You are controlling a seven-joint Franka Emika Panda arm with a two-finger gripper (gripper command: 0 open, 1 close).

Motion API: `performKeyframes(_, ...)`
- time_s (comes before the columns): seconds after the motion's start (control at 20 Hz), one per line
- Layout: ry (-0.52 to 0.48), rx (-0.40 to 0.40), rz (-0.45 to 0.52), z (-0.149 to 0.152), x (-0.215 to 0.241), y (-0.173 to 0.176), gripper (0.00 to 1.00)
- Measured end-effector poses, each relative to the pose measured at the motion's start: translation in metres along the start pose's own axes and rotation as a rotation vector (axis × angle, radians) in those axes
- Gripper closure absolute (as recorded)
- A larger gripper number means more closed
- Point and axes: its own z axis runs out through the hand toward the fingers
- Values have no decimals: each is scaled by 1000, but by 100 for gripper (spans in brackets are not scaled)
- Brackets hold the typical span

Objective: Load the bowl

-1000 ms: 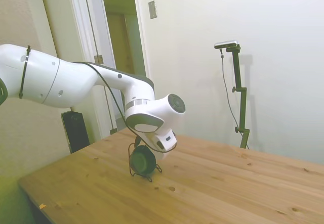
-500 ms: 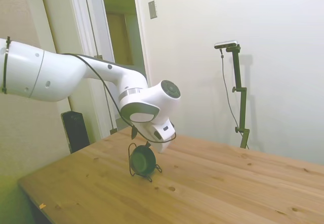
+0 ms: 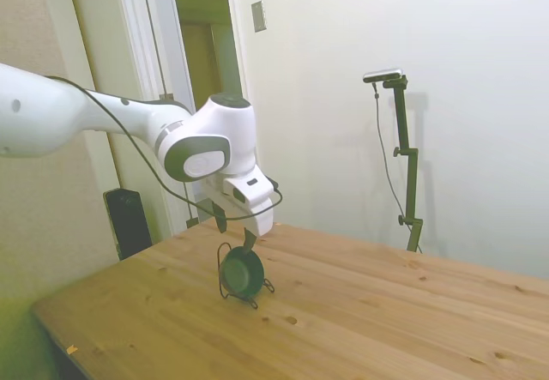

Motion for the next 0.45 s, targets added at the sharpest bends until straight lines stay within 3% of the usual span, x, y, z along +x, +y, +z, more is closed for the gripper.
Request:
performKeyframes(0.25,180,-110,19,-6,-24,1,0)
performKeyframes(0.45,210,-151,-8,2,-40,2,0)
